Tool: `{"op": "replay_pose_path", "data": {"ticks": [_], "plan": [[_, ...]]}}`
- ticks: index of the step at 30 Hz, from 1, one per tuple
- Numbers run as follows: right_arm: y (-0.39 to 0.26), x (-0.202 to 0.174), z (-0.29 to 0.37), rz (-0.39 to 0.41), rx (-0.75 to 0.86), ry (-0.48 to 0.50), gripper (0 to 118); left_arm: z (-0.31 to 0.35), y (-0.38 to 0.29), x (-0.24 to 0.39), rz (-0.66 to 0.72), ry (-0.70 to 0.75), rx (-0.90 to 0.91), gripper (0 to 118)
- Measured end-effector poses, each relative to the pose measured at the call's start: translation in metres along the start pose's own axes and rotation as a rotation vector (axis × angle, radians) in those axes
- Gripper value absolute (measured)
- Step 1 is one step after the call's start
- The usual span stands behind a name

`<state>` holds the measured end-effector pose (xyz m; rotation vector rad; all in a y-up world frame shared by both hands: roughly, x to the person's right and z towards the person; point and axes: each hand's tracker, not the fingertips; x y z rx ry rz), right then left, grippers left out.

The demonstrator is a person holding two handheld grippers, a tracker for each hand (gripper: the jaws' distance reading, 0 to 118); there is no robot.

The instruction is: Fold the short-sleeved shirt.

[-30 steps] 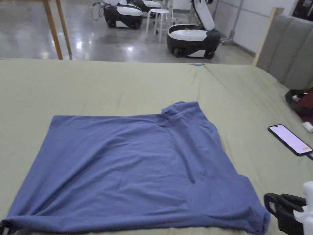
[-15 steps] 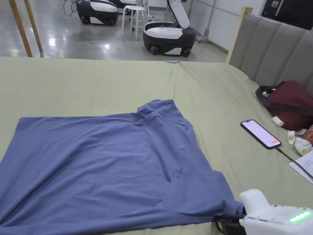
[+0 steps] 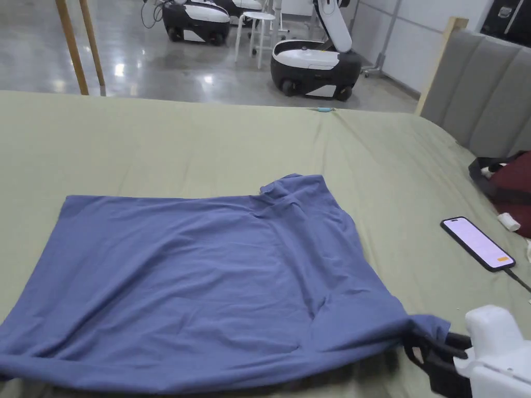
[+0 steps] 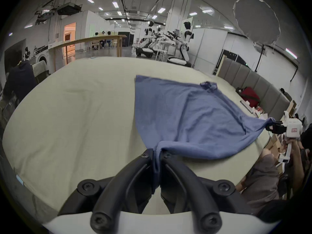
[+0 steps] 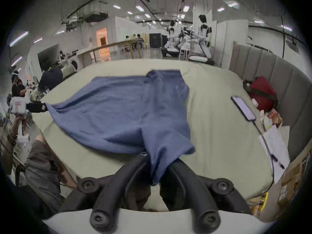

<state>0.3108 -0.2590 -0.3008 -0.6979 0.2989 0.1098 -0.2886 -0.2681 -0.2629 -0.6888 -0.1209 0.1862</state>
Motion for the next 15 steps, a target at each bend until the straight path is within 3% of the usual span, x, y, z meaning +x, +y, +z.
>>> {"op": "replay_pose_path", "data": {"ticks": [7,15], "plan": [[0.087,0.023,-0.055,-0.016,0.064,-0.024,8,-0.048,0.08,-0.008,-0.045,0.029,0.042,6],[0.119,0.051,-0.192,-0.115,-0.092,-0.085,8,-0.169,0.115,-0.027,-0.012,0.061,-0.078,6]]}}
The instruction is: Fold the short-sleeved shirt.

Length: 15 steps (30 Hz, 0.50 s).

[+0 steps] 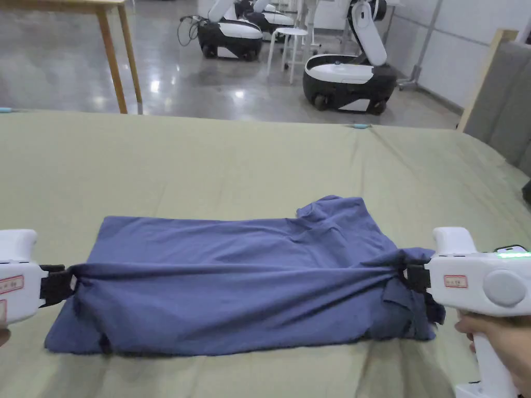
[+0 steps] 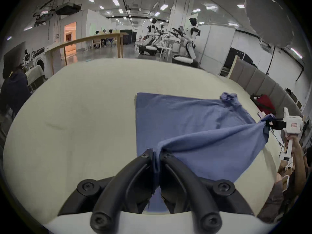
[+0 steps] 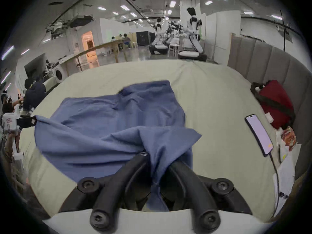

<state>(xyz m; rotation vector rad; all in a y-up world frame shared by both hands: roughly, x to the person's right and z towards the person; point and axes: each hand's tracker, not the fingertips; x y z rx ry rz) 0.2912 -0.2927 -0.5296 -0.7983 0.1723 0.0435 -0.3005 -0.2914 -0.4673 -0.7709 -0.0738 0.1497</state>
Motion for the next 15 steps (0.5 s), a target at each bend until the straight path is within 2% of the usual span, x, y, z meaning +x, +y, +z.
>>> {"op": "replay_pose_path", "data": {"ticks": [2,5,8,10,11,12,13,14,15], "plan": [[0.002,0.001,-0.029,-0.001,-0.037,-0.001,8,-0.024,0.002,0.001,-0.016,0.025,-0.062,6],[0.001,-0.005,-0.055,0.043,-0.08,-0.033,8,-0.049,-0.007,0.004,-0.06,0.073,-0.141,6],[0.001,-0.008,-0.064,0.055,-0.097,-0.041,9,-0.046,-0.013,0.004,-0.026,0.059,-0.088,6],[0.003,-0.006,-0.065,0.058,-0.107,-0.043,10,-0.046,-0.014,0.003,-0.019,0.06,-0.089,15],[0.005,-0.006,-0.066,0.059,-0.117,-0.043,13,-0.045,-0.015,0.003,-0.02,0.064,-0.087,29],[0.008,-0.005,-0.066,0.065,-0.126,-0.043,27,-0.045,-0.015,0.003,-0.019,0.082,-0.085,63],[0.009,-0.005,-0.061,0.071,-0.116,-0.041,48,-0.045,-0.012,0.001,-0.014,0.095,-0.083,97],[0.01,-0.003,-0.056,0.081,-0.076,-0.019,83,-0.045,-0.011,-0.001,0.0,0.102,-0.101,118],[0.012,-0.002,-0.048,0.074,-0.051,-0.039,118,-0.043,-0.011,-0.002,0.019,0.114,-0.106,115]]}}
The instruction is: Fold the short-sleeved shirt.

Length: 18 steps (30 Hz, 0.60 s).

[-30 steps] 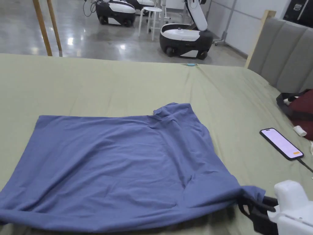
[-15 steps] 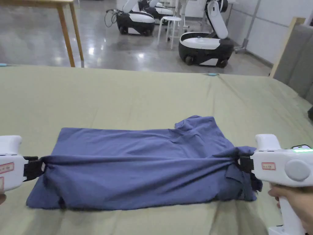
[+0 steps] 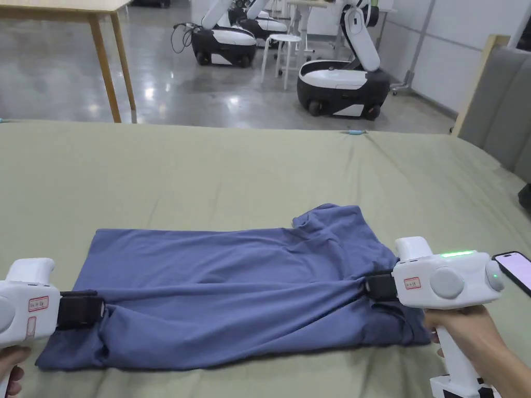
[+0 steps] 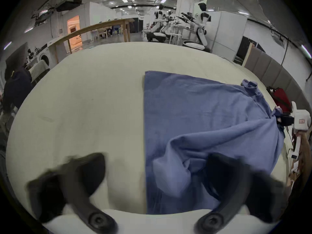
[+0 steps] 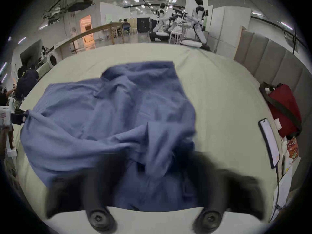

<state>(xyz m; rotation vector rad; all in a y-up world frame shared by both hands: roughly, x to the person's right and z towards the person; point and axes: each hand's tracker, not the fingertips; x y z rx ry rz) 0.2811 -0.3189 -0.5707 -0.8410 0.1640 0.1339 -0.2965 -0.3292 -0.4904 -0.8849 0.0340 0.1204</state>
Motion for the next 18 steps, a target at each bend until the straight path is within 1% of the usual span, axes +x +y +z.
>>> {"op": "replay_pose_path", "data": {"ticks": [1,2,3,5,6,7,9,11,12,13,14,15,16,17,18], "plan": [[0.0,0.001,0.012,-0.006,0.027,0.005,115,0.012,-0.003,-0.004,0.034,-0.009,0.064,112],[-0.004,0.001,0.031,-0.036,0.082,-0.004,111,0.024,-0.002,-0.007,0.042,-0.042,0.104,113],[-0.009,0.002,0.052,-0.05,0.178,0.009,112,0.04,-0.005,-0.01,0.065,-0.054,0.138,113],[-0.024,-0.001,0.096,-0.077,0.234,0.018,112,0.077,-0.018,-0.013,0.064,-0.084,0.21,113],[-0.034,-0.001,0.142,-0.076,0.291,0.022,112,0.1,-0.031,-0.013,0.058,-0.093,0.257,114],[-0.049,-0.005,0.174,-0.072,0.338,0.026,112,0.123,-0.046,-0.013,0.048,-0.095,0.289,114],[-0.082,-0.015,0.226,-0.072,0.363,0.036,112,0.167,-0.08,-0.011,0.051,-0.131,0.347,113],[-0.119,-0.028,0.258,-0.083,0.394,0.043,112,0.198,-0.118,-0.01,0.07,-0.173,0.372,112],[-0.133,-0.033,0.27,-0.084,0.412,0.037,109,0.213,-0.134,-0.006,0.089,-0.166,0.382,104],[-0.148,-0.04,0.282,-0.081,0.44,0.023,100,0.223,-0.15,-0.004,0.11,-0.152,0.373,91],[-0.16,-0.046,0.285,-0.076,0.444,0.007,78,0.231,-0.164,-0.002,0.123,-0.138,0.362,65],[-0.172,-0.053,0.29,-0.071,0.451,-0.007,31,0.236,-0.18,0.001,0.132,-0.11,0.356,14],[-0.181,-0.058,0.293,-0.064,0.457,-0.03,0,0.237,-0.194,0.004,0.137,-0.068,0.35,0],[-0.189,-0.062,0.295,-0.067,0.474,-0.034,0,0.242,-0.205,0.006,0.138,-0.04,0.383,0],[-0.194,-0.065,0.298,-0.066,0.468,-0.024,0,0.242,-0.214,0.007,0.129,-0.051,0.347,0]]}}
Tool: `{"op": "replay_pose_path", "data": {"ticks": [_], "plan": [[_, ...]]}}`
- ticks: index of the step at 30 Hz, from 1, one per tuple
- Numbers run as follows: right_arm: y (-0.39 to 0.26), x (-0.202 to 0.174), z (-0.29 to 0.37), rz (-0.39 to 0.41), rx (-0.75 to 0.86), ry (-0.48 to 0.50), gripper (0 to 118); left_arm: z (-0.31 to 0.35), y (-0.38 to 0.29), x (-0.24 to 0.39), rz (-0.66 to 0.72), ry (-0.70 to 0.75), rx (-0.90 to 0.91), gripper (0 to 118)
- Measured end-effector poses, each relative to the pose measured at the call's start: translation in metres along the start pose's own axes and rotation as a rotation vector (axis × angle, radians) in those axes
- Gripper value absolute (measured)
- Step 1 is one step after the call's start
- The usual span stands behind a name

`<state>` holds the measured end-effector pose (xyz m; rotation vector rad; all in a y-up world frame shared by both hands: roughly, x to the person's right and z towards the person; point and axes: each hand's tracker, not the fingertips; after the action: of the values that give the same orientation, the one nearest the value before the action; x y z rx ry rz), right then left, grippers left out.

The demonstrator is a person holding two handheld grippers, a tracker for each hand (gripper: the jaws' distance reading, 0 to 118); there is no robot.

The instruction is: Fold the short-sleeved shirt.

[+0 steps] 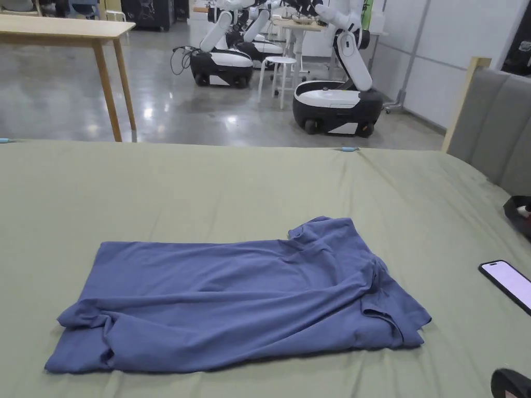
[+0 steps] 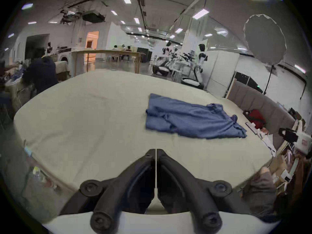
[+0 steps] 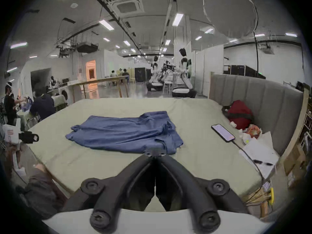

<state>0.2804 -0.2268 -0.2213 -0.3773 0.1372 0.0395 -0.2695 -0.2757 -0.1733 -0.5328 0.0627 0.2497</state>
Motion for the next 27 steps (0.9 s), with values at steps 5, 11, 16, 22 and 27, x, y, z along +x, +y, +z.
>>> {"op": "replay_pose_path", "data": {"ticks": [5,11,16,22,27], "plan": [[0.004,-0.007,0.002,0.032,-0.018,0.026,0,-0.016,-0.005,-0.011,-0.007,-0.026,-0.065,0],[0.017,-0.013,-0.003,0.056,0.023,0.05,0,-0.099,0.056,-0.008,0.02,-0.016,-0.135,86],[0.017,-0.018,-0.008,0.049,-0.001,0.11,0,-0.195,0.075,-0.019,0.133,-0.009,-0.304,104],[0.009,-0.022,-0.014,0.058,-0.035,0.124,0,-0.252,0.073,-0.014,0.051,0.088,-0.323,104],[0.006,-0.024,-0.022,0.054,-0.069,0.124,0,-0.258,0.067,0.016,-0.12,0.121,-0.357,101]]}}
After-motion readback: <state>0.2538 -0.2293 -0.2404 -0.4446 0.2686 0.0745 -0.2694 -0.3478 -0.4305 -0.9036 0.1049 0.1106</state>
